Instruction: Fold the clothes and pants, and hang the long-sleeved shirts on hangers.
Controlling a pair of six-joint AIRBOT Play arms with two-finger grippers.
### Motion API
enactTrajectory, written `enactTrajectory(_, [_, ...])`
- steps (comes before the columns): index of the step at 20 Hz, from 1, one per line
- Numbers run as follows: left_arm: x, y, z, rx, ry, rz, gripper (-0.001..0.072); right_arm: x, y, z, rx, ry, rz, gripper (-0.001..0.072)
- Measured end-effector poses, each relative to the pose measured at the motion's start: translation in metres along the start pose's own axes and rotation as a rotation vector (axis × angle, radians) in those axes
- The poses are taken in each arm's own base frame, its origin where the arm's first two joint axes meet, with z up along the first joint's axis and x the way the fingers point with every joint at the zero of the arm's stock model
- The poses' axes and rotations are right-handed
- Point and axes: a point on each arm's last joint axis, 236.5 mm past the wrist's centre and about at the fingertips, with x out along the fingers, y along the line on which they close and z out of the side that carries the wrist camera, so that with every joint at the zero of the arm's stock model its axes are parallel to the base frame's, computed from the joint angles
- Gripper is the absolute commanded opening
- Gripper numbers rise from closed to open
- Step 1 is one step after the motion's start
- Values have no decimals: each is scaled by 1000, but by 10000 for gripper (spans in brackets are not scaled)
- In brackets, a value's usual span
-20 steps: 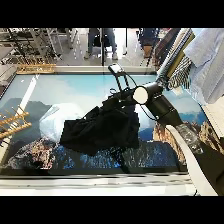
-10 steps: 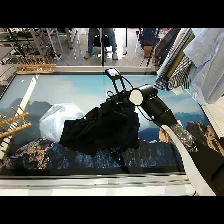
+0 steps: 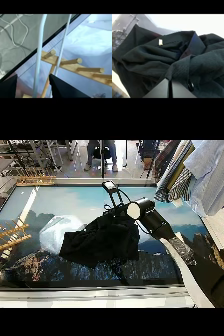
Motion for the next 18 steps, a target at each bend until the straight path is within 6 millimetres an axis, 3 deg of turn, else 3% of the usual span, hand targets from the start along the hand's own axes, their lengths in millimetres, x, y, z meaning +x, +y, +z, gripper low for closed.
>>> enactTrajectory(2, [3, 2, -4, -2, 12, 3, 387, 0, 1, 0, -2, 0, 0, 31])
enactTrajectory(4, [6, 4, -9, -5, 25, 3, 172, 0, 1, 0, -5, 1, -1, 31])
enactTrajectory(5, [8, 5, -11, -5, 28, 4, 124, 0, 1, 0, -5, 1, 0, 31])
enactTrajectory(15, [9, 1, -7, -19, 4, -9, 118, 0, 1, 0, -8, 1, -4, 32])
enactTrajectory(16, [8, 0, -6, -20, 0, -13, 106, 0, 0, 0, -9, 1, -5, 32])
enactTrajectory(17, [7, -1, -4, -21, -7, -14, 14, 0, 0, 0, -9, 1, -5, 32])
enactTrajectory(18, [5, -1, -3, -11, -10, -13, 17, 0, 0, 0, -9, 1, -5, 32])
